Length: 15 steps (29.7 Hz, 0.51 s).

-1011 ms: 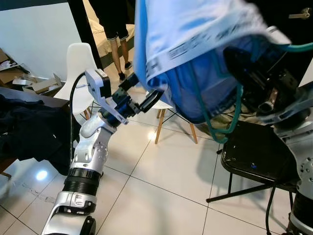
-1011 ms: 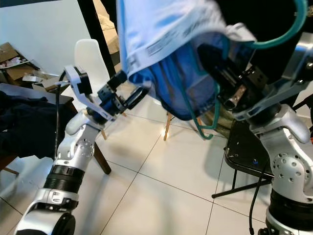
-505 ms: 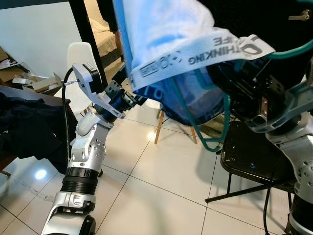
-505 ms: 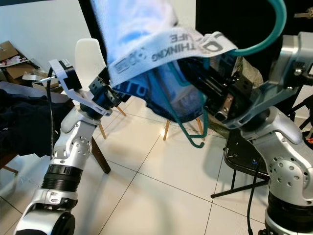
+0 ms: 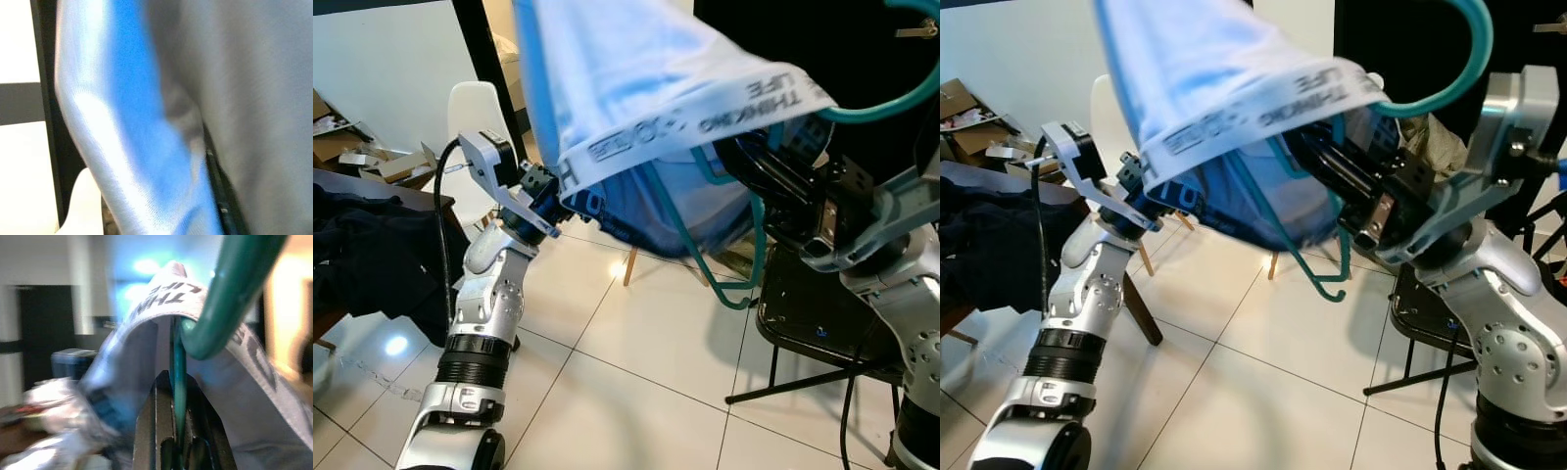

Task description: Hang hanger

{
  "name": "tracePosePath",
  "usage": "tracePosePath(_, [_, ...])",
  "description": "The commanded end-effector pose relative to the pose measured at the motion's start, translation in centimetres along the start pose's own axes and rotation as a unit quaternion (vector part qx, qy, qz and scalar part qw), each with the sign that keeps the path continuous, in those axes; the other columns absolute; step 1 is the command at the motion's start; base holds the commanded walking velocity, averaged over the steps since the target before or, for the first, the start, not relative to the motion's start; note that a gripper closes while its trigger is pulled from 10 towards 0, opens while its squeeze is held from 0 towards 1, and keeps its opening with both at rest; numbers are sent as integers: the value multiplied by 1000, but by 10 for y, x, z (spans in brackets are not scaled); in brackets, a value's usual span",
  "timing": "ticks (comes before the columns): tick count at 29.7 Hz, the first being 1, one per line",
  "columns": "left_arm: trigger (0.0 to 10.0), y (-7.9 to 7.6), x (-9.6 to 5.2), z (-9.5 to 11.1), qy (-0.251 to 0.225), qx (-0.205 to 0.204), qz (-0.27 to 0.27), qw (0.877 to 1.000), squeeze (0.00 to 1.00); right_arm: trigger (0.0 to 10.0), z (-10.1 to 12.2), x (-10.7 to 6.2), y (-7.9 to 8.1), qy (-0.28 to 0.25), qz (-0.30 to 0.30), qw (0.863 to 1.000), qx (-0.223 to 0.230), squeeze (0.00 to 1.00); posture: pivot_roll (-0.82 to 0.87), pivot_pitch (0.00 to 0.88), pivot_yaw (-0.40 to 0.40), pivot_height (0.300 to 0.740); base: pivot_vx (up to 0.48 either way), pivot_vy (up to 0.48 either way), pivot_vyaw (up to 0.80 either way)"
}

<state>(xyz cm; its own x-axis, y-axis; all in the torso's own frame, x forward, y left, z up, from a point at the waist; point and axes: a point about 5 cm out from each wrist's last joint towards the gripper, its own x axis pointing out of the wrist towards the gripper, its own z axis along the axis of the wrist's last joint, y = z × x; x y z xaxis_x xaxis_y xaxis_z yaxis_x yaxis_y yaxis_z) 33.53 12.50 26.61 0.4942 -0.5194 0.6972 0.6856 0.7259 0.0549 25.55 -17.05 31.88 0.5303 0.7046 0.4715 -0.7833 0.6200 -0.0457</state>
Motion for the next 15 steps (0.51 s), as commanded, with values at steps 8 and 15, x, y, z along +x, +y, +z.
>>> tracePosePath(8, [0, 17, -22, 11, 12, 26, 39, 999, 0, 10000, -11, -7, -29, 13, -115, 993, 14, 0, -73, 20, 73, 740, 0, 0, 0])
tracePosePath(15, [0, 24, -46, 12, 45, 38, 55, 997, 0, 10000, -4, -18, -59, -46, -218, 974, 38, 0, -56, 21, 70, 740, 0, 0, 0])
